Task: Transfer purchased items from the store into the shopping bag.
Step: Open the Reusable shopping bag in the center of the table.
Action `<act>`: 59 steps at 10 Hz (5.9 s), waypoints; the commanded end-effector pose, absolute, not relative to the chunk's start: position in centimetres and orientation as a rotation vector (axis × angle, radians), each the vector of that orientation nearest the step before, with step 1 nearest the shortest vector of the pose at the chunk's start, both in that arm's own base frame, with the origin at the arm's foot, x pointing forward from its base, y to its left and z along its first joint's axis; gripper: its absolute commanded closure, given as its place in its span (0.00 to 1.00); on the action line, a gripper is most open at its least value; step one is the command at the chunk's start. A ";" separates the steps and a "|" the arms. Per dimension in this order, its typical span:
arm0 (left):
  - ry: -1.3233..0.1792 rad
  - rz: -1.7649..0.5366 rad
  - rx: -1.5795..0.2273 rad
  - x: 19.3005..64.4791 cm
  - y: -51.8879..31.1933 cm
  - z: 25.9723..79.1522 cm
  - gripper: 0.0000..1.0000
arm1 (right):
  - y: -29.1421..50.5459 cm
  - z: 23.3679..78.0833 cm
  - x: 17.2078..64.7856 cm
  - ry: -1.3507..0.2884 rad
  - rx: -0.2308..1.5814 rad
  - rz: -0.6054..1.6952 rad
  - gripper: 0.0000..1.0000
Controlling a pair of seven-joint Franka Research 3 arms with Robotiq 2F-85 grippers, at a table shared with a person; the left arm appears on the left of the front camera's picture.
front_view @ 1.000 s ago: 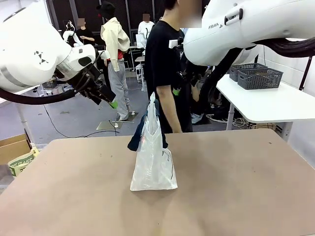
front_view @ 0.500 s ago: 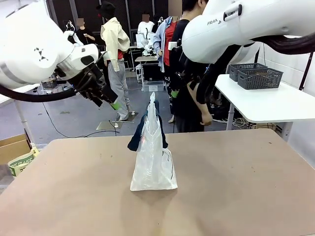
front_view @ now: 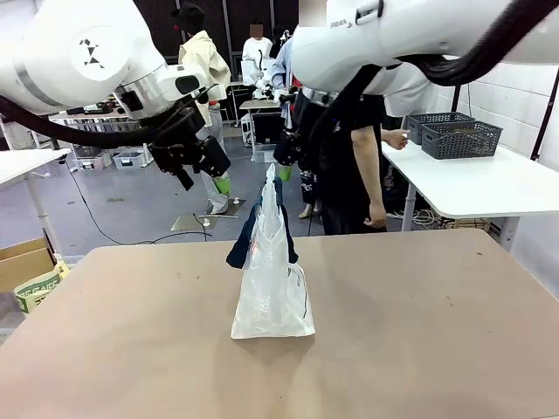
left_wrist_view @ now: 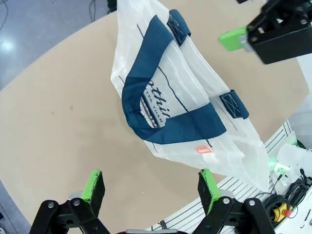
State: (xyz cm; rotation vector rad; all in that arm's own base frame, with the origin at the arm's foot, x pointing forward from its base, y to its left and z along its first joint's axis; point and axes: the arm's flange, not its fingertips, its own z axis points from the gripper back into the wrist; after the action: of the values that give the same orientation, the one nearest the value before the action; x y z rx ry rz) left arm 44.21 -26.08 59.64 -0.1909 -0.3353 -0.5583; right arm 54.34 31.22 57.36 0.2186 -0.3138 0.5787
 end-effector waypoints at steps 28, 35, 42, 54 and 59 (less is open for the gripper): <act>-0.207 -0.503 -0.217 49.3 -34.5 57.7 0.00 | 33.1 53.7 56.1 -0.161 0.213 0.534 0.00; -0.226 -0.447 -0.139 49.8 -34.0 54.4 0.43 | 33.4 52.1 55.7 -0.210 0.263 0.590 0.20; -0.248 -0.387 -0.132 49.1 -31.1 54.2 1.00 | 31.8 52.3 54.9 -0.230 0.286 0.571 1.00; -0.404 -0.328 0.144 49.3 -24.8 53.7 1.00 | 25.8 55.8 54.1 -0.129 -0.075 0.705 1.00; -0.487 -0.337 0.091 49.2 -25.3 53.6 1.00 | 26.9 55.0 53.2 -0.301 -0.074 0.807 1.00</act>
State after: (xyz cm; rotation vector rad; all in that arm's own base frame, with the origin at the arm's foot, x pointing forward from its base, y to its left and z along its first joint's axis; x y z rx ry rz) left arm 49.89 -25.69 54.01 0.1333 -0.4737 -0.3591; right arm 54.01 27.03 56.45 -0.0514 -0.2341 0.7653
